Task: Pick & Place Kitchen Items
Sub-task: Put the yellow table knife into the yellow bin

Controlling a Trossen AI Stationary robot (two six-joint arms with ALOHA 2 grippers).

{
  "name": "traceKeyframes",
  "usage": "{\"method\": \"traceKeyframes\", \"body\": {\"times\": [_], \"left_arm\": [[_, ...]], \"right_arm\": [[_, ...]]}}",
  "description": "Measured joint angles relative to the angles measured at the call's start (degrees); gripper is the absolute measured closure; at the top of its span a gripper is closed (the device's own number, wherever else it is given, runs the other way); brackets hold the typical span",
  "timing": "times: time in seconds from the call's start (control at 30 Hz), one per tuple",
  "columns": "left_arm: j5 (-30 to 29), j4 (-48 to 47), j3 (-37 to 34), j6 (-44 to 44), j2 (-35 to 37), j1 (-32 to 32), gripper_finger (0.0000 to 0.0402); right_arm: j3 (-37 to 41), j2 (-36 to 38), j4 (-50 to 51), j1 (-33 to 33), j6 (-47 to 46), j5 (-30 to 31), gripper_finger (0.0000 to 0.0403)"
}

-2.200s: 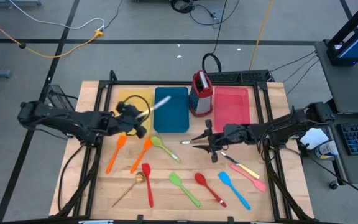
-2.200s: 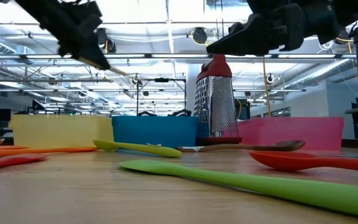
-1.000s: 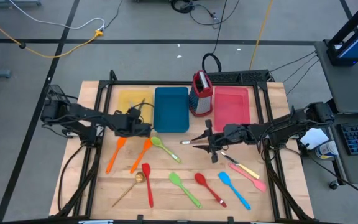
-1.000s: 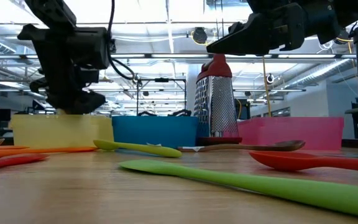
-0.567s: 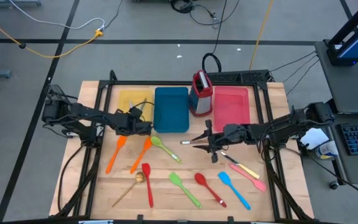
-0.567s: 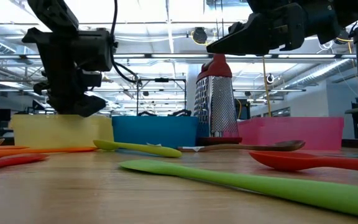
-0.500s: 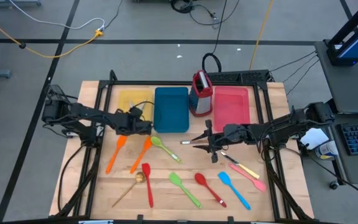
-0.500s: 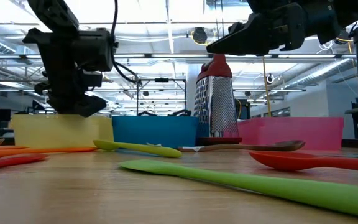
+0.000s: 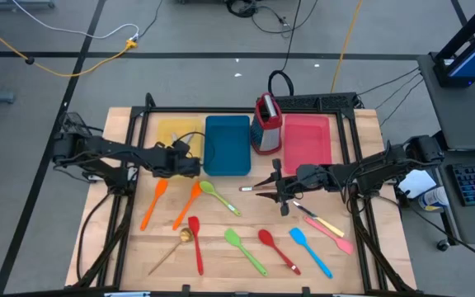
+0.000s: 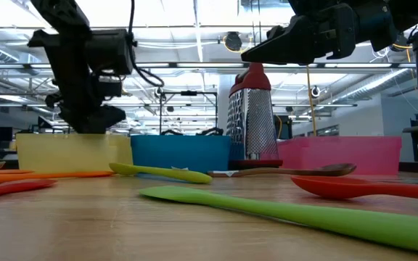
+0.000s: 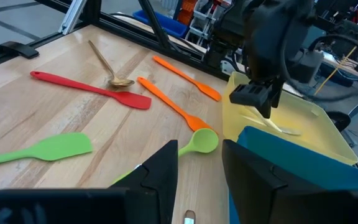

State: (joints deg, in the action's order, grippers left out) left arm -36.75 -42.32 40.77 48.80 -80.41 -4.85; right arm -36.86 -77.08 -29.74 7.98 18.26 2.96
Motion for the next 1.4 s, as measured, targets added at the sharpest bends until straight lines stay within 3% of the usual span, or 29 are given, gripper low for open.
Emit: {"method": "traceKeyframes", "body": {"times": [0.2,0.43,0.83,1.03,1.2,1.4], "left_arm": [[0.74,0.18,0.00,-0.99,7.43,1.95,0.0218],[0.76,6.61,0.00,-6.29,13.87,6.11,0.0218],[0.91,26.67,0.08,-22.83,12.41,14.99,0.0218],[0.90,29.48,0.07,-26.24,12.23,16.23,0.0218],[0.85,29.10,0.02,-25.81,12.19,16.23,0.0218],[0.88,29.17,0.02,-23.73,12.14,16.23,0.0218]], "right_arm": [[0.00,0.00,0.00,0.00,-0.70,0.00,0.0282],[0.00,0.00,-1.06,-0.11,-12.43,0.00,0.0284],[0.00,-0.02,-2.75,-0.04,-12.68,-0.02,0.0286],[0.00,-0.02,-5.71,-0.02,-14.04,-0.02,0.0288],[0.00,-0.02,0.14,0.42,-17.03,0.02,0.0281],[0.01,1.28,11.73,1.95,-25.16,0.00,0.0245]]}}
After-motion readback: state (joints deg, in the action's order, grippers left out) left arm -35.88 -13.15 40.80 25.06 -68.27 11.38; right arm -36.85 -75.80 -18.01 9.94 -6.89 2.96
